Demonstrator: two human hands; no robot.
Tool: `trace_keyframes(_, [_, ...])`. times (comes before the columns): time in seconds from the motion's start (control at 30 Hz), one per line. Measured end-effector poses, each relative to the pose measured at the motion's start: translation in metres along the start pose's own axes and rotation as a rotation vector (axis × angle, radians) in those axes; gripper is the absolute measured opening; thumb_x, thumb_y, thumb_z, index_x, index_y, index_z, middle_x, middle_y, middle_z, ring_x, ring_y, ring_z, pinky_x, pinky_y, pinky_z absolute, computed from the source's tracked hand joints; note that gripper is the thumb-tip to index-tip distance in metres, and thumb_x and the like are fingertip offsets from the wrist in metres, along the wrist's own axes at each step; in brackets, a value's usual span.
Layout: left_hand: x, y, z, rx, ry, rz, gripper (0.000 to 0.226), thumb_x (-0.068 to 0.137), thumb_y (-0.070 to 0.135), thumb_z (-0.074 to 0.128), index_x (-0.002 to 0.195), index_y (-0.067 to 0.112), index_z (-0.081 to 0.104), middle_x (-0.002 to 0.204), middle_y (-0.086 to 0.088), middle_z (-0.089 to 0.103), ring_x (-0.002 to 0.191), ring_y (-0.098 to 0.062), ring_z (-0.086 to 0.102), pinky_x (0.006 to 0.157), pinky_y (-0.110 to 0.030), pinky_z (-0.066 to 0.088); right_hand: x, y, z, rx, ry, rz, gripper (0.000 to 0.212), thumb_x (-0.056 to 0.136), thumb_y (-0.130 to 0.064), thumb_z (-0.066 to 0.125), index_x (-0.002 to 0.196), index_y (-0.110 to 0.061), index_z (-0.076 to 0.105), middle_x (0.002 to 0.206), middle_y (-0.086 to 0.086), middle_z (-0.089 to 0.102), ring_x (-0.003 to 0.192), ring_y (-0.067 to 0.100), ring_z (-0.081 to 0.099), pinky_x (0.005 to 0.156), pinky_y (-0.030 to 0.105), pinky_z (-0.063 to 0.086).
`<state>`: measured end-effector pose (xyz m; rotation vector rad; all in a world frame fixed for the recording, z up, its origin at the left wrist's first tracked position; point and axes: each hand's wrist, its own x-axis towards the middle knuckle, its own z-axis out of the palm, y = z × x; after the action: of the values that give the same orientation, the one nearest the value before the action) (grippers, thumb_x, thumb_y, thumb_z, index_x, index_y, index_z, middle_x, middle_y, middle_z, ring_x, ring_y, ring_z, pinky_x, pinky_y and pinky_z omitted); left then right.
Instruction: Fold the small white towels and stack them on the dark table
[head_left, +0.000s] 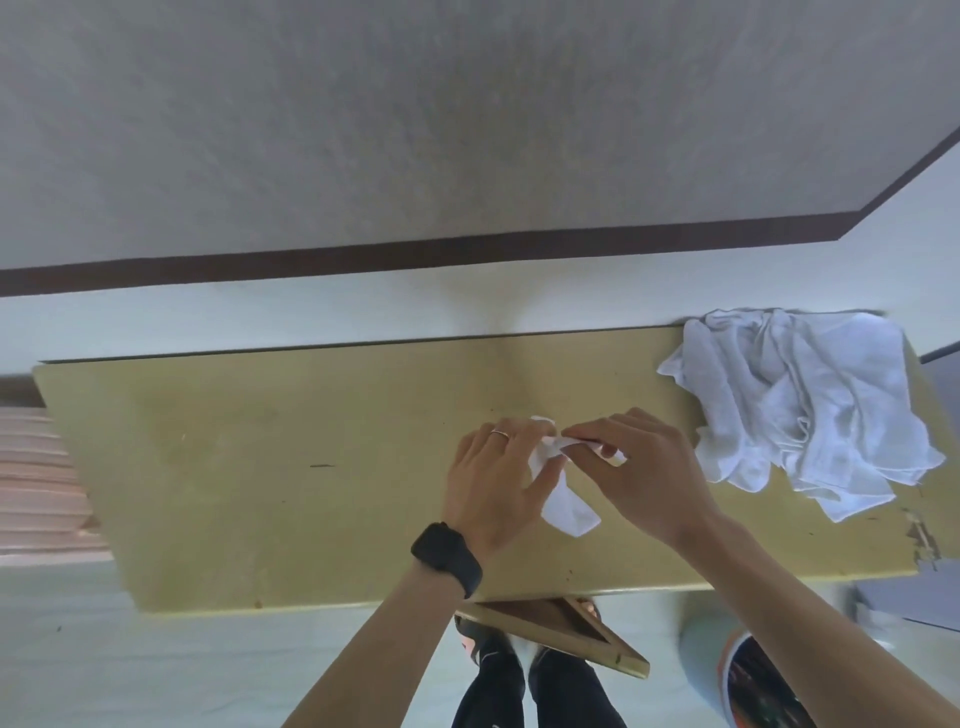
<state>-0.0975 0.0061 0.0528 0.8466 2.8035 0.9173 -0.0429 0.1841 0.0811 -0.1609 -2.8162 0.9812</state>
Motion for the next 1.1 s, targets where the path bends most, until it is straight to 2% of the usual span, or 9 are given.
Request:
trace_keyframes(0.1, [0.002,-0.011,-0.014,0.013,0.013,0.032,0.021,0.087,0.042,0.057,0.096,0.027,0.068,0.114,0.007,0.067,0.102,-0.019,0.062,0.087,-0.036,0.05,0.003,-0.006,-0.005,-0.053,-0.009,-0.051,0.007,0.086,-0.031,0.075,0.091,-0.036,0.075,0.074,-0.024,0.064,0.07,0.003,0.052,0.056,0.025,0.048])
trace_keyframes(0.2, [0.003,-0.022,-0.041,0.108,-0.034,0.121,0.026,0.085,0.045,0.055,0.084,0.023,0.069,0.094,0.008,0.071,0.099,-0.016,0.062,0.087,-0.034,0.049,0.004,-0.011,-0.014,-0.148,-0.061,-0.128,0.002,0.087,-0.035,0.073,0.088,-0.033,0.073,0.076,-0.021,0.065,0.071,0.005,0.053,0.051,0.022,0.044])
trace_keyframes(0.33, [0.005,-0.042,-0.082,0.312,-0.12,0.204,0.037,0.091,0.059,0.047,0.081,0.031,0.07,0.077,0.01,0.068,0.094,-0.01,0.06,0.091,-0.029,0.038,-0.005,-0.006,-0.018,-0.23,-0.178,-0.248,0.005,0.089,-0.025,0.071,0.092,-0.027,0.07,0.08,-0.016,0.063,0.071,0.011,0.054,0.049,0.022,0.043])
trace_keyframes(0.43, [0.002,-0.054,-0.107,0.39,-0.146,0.236,0.02,0.089,0.049,0.063,0.085,0.033,0.073,0.069,0.01,0.067,0.086,-0.012,0.061,0.089,-0.029,0.039,-0.012,0.002,-0.02,-0.251,-0.196,-0.2,0.006,0.091,-0.024,0.068,0.097,-0.026,0.068,0.085,-0.013,0.064,0.073,0.013,0.058,0.051,0.029,0.05])
trace_keyframes(0.57, [-0.009,-0.07,-0.125,0.452,-0.131,0.26,0.002,0.086,0.035,0.074,0.086,0.034,0.075,0.066,0.014,0.067,0.076,-0.012,0.063,0.081,-0.027,0.04,-0.029,0.006,-0.021,-0.27,-0.222,-0.114,0.007,0.094,-0.026,0.064,0.099,-0.026,0.068,0.087,-0.012,0.063,0.077,0.014,0.061,0.051,0.026,0.045])
trace_keyframes(0.7, [-0.019,-0.084,-0.137,0.466,-0.102,0.24,0.014,0.079,0.024,0.083,0.089,0.032,0.078,0.066,0.014,0.068,0.076,-0.012,0.064,0.075,-0.028,0.049,-0.04,0.011,-0.023,-0.229,-0.185,-0.028,0.013,0.095,-0.026,0.061,0.103,-0.023,0.07,0.09,-0.01,0.066,0.082,0.015,0.063,0.061,0.035,0.054])
trace_keyframes(0.8, [-0.016,-0.095,-0.14,0.494,-0.056,0.263,0.024,0.072,0.013,0.087,0.09,0.026,0.078,0.068,0.009,0.07,0.075,-0.016,0.066,0.075,-0.028,0.051,-0.031,0.01,-0.025,-0.201,-0.126,-0.001,0.012,0.093,-0.024,0.066,0.102,-0.022,0.074,0.089,-0.008,0.07,0.08,0.016,0.064,0.063,0.032,0.053])
trace_keyframes(0.93, [0.004,-0.101,-0.14,0.487,0.108,0.23,0.013,0.087,0.016,0.068,0.094,0.023,0.077,0.074,0.006,0.072,0.077,-0.021,0.065,0.079,-0.031,0.044,0.004,0.002,-0.029,-0.204,-0.025,0.003,0.009,0.09,-0.025,0.071,0.096,-0.021,0.076,0.082,-0.006,0.073,0.076,0.018,0.066,0.063,0.029,0.051])
trace_keyframes(1.1, [0.033,-0.099,-0.152,0.492,0.215,0.186,0.032,0.093,0.028,0.047,0.095,0.021,0.078,0.077,0.004,0.073,0.081,-0.023,0.066,0.08,-0.032,0.044,0.047,-0.002,-0.044,-0.233,0.057,0.044,0.013,0.093,-0.031,0.067,0.1,-0.026,0.076,0.09,-0.011,0.074,0.088,0.013,0.066,0.07,0.034,0.054])
